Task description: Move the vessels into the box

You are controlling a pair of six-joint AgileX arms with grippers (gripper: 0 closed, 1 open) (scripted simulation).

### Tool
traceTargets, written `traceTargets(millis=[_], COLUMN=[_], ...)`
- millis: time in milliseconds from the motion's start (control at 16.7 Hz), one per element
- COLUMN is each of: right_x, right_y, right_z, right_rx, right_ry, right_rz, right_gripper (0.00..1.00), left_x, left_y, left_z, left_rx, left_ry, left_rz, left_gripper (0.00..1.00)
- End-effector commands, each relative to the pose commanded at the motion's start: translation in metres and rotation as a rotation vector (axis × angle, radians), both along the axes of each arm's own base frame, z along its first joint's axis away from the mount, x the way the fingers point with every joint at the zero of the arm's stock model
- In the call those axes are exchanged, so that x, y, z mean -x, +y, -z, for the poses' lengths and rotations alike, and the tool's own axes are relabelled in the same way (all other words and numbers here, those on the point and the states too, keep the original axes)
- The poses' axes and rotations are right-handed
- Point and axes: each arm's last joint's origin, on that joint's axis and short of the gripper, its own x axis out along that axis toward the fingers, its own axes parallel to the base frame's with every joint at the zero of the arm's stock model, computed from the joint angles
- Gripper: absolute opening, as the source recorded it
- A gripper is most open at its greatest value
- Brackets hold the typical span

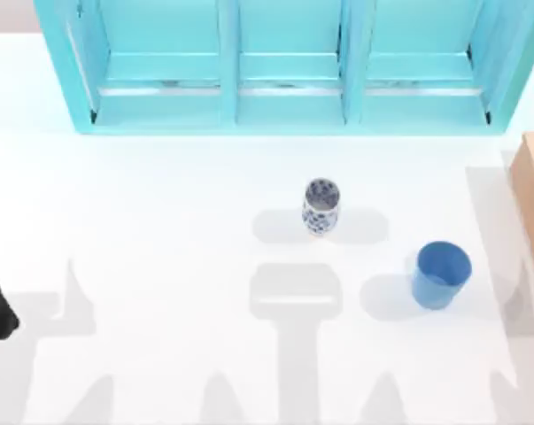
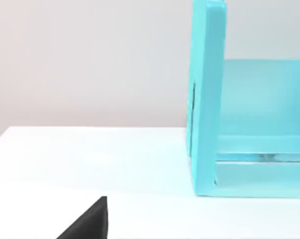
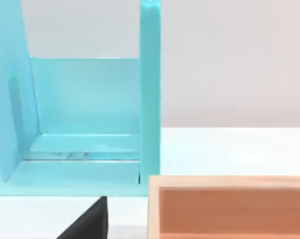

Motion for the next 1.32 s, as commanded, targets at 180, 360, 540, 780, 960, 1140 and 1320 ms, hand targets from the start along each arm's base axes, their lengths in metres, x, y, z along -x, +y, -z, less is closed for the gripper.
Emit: traceTargets(millis=[180, 360, 540, 780, 960, 1140, 1320], right_x=[0.000, -0.001, -0.008, -0.042, -0.084, -0.130, -0.169], right_y=[0.000, 0.004, 0.010, 0.023, 0.039, 0.061, 0.085], right_z=[-0.002, -0.018, -0.046, -0.085, -0.102, -0.102, -0.092], right_rx=[-0.004, -0.034, -0.072, -0.106, -0.108, -0.093, -0.067], right_ry=[0.010, 0.100, 0.269, 0.587, 0.848, 1.093, 1.308], right_rz=[-0.004, -0.033, -0.068, -0.098, -0.100, -0.085, -0.056], right_gripper=[1.00, 1.00, 1.00, 1.00, 1.00, 1.00, 1.00], left_x=[0.000, 0.000, 0.000, 0.000, 0.000, 0.000, 0.000], left_y=[0.000, 0.000, 0.000, 0.000, 0.000, 0.000, 0.000], left_z=[0.000, 0.000, 0.000, 0.000, 0.000, 0.000, 0.000], left_rx=[0.000, 0.000, 0.000, 0.000, 0.000, 0.000, 0.000], left_ry=[0.000, 0.000, 0.000, 0.000, 0.000, 0.000, 0.000], left_rz=[0.000, 0.000, 0.000, 0.000, 0.000, 0.000, 0.000], left_gripper=[1.00, 1.00, 1.00, 1.00, 1.00, 1.00, 1.00])
